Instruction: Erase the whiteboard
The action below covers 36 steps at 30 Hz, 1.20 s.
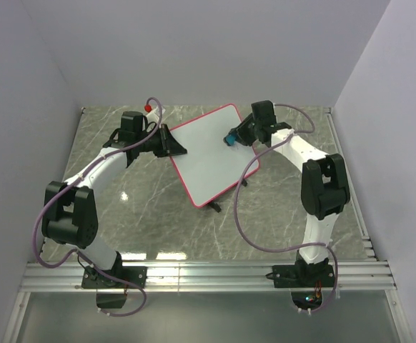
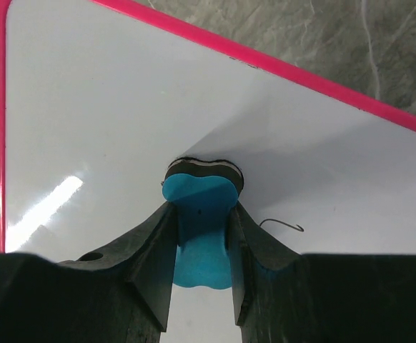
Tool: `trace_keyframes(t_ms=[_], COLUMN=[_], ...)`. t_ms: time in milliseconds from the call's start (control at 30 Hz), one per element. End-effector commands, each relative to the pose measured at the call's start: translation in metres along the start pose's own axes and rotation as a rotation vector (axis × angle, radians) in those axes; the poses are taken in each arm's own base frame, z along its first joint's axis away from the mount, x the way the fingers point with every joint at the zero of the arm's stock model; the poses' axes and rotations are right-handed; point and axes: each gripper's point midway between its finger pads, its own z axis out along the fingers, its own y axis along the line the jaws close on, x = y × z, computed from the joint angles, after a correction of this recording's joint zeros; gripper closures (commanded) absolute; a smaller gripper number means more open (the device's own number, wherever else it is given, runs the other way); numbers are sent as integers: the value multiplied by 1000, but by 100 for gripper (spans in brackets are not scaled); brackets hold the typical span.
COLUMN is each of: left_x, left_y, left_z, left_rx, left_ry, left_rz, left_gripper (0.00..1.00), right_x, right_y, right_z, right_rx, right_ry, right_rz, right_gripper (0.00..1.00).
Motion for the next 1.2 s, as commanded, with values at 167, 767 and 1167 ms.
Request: trace_keyframes(t_ms=[167, 767, 1167], left_x=[28, 34, 32], left_y=[-1, 2, 5], left_z=[3, 8, 10], left_rx=[-6, 1, -14], left_ry=[105, 123, 123], left_rz=[45, 38, 48], left_gripper=[100, 100, 100], right_x=[38, 23, 49], right_y=[-75, -47, 58], right_z=[2, 4, 10], right_rx=[120, 83, -95], right_ry=[47, 28, 86], right_rz=[6, -1, 8], right_gripper=[100, 100, 100])
